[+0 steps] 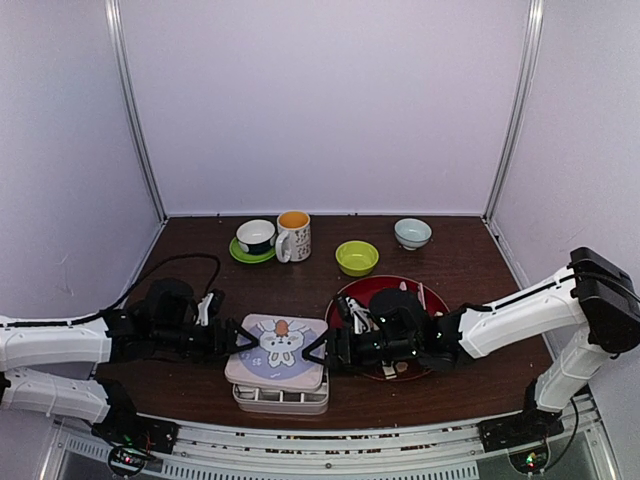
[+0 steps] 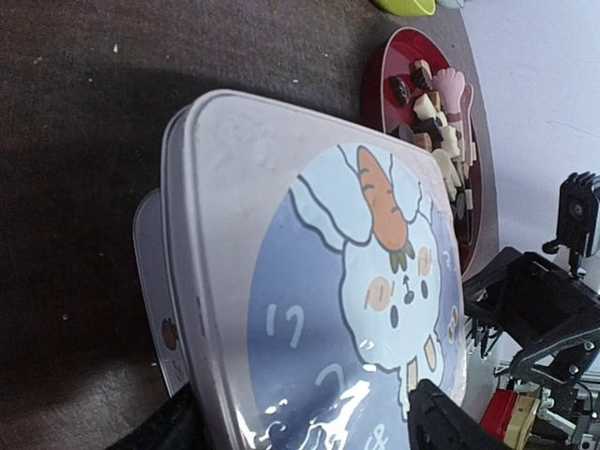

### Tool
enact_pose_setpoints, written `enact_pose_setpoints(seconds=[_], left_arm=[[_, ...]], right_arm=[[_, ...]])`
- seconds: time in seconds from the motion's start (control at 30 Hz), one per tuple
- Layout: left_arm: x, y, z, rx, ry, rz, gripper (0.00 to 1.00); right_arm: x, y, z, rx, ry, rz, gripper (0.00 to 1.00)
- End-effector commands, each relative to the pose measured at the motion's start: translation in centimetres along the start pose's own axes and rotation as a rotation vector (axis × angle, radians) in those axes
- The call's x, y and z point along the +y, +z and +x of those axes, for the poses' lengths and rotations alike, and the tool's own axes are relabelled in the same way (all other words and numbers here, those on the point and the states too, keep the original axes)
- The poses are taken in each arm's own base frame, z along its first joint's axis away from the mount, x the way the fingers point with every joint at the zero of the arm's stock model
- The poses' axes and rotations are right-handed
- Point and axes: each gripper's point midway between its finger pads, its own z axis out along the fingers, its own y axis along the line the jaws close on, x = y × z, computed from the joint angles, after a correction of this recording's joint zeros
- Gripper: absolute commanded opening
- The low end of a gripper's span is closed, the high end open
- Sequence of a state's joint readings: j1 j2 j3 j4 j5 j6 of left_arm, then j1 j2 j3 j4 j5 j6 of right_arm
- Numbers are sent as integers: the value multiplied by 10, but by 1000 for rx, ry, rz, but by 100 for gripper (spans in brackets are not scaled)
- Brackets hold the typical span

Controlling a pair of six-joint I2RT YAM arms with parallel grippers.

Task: Pack the chocolate
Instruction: Move the box lid to the packing box.

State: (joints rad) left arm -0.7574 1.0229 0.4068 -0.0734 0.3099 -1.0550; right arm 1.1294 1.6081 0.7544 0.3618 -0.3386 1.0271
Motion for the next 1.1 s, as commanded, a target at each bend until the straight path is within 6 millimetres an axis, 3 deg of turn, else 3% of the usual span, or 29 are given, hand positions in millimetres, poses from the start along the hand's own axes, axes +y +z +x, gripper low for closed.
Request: enact_pose_setpoints(seconds=[0.0, 0.53, 1.07], left_arm=[[-39, -8, -14, -32, 53, 121, 73], [-40, -22, -24, -82, 83, 75, 73], [-35, -10, -30, -77, 114, 38, 73]], right_arm=[[37, -3, -9, -21, -56, -104, 73], [45, 5, -21, -44, -85, -91, 72], [35, 18, -33, -68, -85, -25, 72]])
